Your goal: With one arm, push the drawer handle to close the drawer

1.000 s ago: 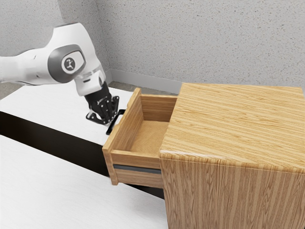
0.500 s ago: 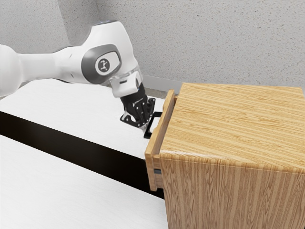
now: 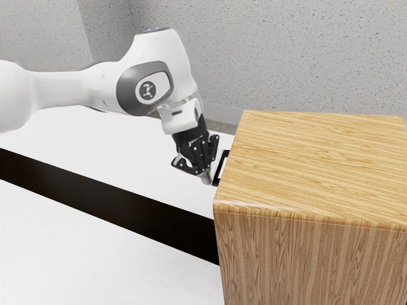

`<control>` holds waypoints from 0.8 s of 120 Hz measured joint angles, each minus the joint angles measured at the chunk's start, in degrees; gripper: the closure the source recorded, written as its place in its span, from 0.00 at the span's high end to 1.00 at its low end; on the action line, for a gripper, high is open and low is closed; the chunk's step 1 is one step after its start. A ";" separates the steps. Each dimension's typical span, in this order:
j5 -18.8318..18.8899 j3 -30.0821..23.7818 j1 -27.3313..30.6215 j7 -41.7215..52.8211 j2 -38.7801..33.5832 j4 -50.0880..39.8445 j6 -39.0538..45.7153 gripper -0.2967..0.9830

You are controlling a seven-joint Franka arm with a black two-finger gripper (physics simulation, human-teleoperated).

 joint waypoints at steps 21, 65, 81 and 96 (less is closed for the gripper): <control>6.95 8.54 -3.24 -3.93 -4.59 1.31 -4.07 0.15; 16.56 15.14 1.88 -29.08 -2.23 20.14 -15.84 0.53; 17.06 15.94 0.53 -40.95 -2.08 22.17 -20.19 0.64; 17.24 15.99 1.44 -49.96 -2.20 23.40 -22.56 0.70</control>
